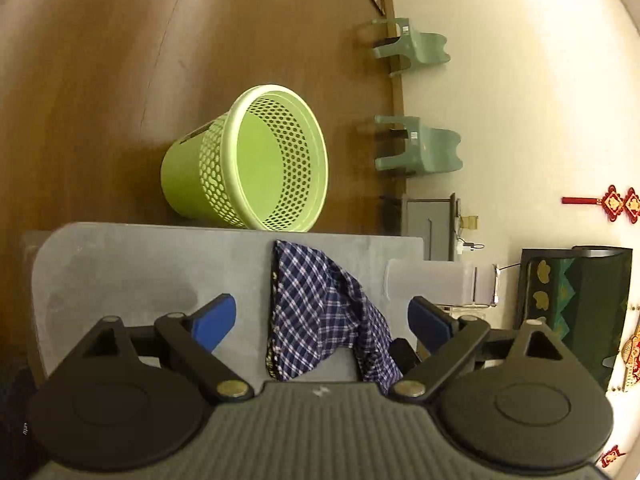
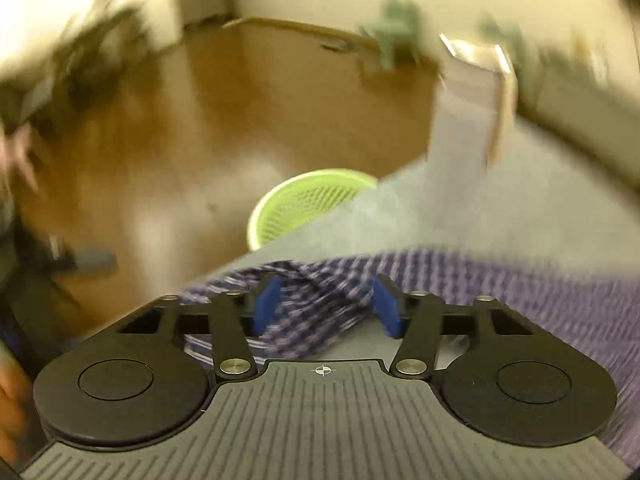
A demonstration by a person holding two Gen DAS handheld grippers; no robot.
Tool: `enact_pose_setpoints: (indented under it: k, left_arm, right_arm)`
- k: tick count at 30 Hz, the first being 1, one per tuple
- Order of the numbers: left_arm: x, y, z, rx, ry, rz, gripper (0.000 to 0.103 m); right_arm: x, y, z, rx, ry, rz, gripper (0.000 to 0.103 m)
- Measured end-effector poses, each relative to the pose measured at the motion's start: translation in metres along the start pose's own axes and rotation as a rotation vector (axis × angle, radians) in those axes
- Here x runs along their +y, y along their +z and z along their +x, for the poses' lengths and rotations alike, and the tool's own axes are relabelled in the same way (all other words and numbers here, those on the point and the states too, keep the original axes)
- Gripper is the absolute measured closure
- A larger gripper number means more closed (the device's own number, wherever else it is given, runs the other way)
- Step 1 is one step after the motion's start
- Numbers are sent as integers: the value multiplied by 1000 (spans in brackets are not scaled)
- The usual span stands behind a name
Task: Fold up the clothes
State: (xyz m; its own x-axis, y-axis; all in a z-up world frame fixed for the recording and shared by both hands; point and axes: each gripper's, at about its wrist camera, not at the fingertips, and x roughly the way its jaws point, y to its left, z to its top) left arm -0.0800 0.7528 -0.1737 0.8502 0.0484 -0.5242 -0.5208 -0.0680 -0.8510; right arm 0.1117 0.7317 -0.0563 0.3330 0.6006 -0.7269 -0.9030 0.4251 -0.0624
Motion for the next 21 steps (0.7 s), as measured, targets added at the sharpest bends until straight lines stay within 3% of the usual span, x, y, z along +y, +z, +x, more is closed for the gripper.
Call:
enact_pose_setpoints:
  k: [4,7,8,10,11,12,14,17,21]
  left_arm:
    - [-2,1,4,10,-9,-1,7]
    - [-7,0,5,2,-8,33,7]
    - [-8,0,6,2,-12,35,7]
    - [-9,1,6,0,-22,37,7]
    - [-9,2,6,-4,-30,35,7]
    - [-9,3,6,-9,-38,32,7]
    - [-10,2,4,-17,-65,21,7]
    - [-11,-2,4,-12,-117,-1,4]
    - [-2,-17,22,104,-210,-125,0]
  right_arm:
    - [30,7,10,27,-26,-329,38]
    - [44,13,35,51,-4,-473,40]
    - [47,16,45,76,21,-486,46]
    - [46,22,66,145,60,-484,74]
    - [43,24,72,177,77,-470,102]
    - [38,27,71,183,94,-448,103]
    - [26,35,55,119,111,-410,103]
    - [8,45,-1,-43,154,-296,103]
    - [-5,41,-58,-202,182,-196,103]
